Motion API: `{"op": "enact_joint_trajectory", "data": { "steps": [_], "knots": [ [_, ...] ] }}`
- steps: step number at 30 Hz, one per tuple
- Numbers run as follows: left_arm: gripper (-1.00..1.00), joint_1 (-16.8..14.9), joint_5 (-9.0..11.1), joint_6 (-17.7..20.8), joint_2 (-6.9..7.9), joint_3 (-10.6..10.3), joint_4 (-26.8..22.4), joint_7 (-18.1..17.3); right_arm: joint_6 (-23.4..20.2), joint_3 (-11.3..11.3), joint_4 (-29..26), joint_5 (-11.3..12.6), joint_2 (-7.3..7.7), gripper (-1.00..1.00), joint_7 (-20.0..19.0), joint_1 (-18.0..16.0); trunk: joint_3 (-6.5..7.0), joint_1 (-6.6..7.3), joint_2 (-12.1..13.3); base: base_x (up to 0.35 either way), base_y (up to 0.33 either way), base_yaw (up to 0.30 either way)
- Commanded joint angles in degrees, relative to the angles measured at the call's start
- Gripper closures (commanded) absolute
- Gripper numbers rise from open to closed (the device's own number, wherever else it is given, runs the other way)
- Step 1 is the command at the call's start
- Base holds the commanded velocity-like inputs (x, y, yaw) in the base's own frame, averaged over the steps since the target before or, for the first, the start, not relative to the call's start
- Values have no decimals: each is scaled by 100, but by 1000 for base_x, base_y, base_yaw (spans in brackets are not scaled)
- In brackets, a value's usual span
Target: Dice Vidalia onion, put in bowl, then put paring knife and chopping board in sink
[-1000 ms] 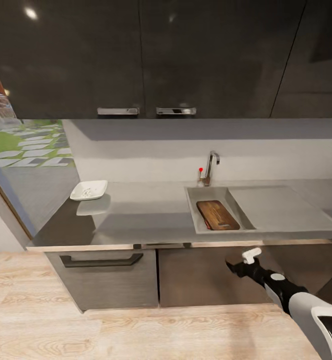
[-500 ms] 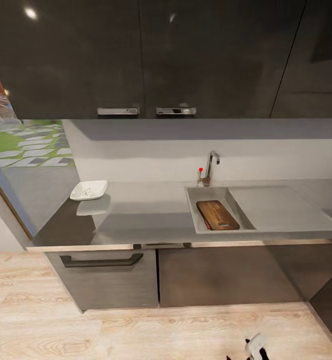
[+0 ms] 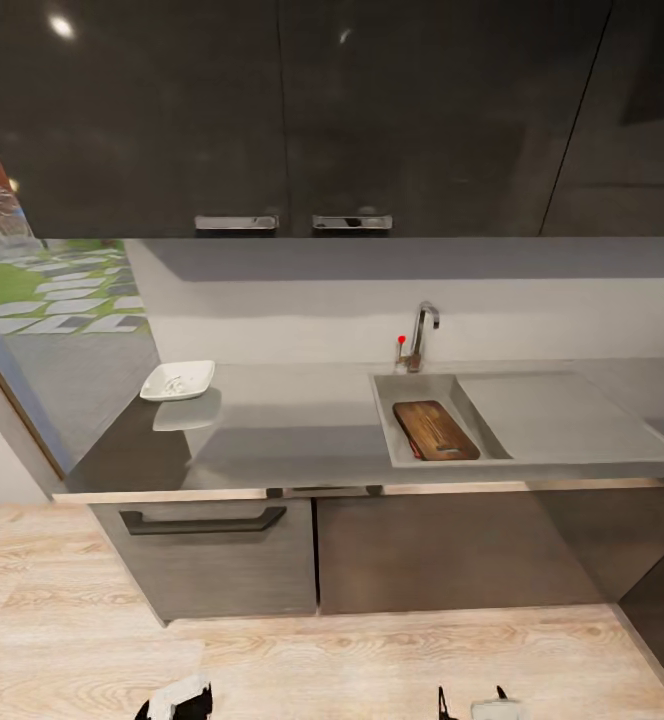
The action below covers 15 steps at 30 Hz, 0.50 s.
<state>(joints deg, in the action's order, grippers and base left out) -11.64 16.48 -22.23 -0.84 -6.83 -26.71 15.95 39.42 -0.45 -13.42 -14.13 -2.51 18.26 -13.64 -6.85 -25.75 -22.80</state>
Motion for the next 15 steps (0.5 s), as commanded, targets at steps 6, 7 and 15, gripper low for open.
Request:
{"op": "enact_joint_trajectory", "data": {
  "steps": [6, 7, 15],
  "knots": [
    [-100, -5, 31, -155, 57, -235, 84, 24, 313, 15, -221, -33, -90, -100, 358, -4, -13, -3, -12, 0, 0, 0],
    [-100, -5, 31, -337, 94, -275, 264, 23, 364, 12, -217, -31, -91, -100, 364, -1, -13, -3, -12, 0, 0, 0],
    [-100, -5, 31, -1509, 118, -318, 1257, 22, 417, 11, -205, -29, -79, -100, 371, -2, -13, -3, -12, 0, 0, 0]
  ]
}}
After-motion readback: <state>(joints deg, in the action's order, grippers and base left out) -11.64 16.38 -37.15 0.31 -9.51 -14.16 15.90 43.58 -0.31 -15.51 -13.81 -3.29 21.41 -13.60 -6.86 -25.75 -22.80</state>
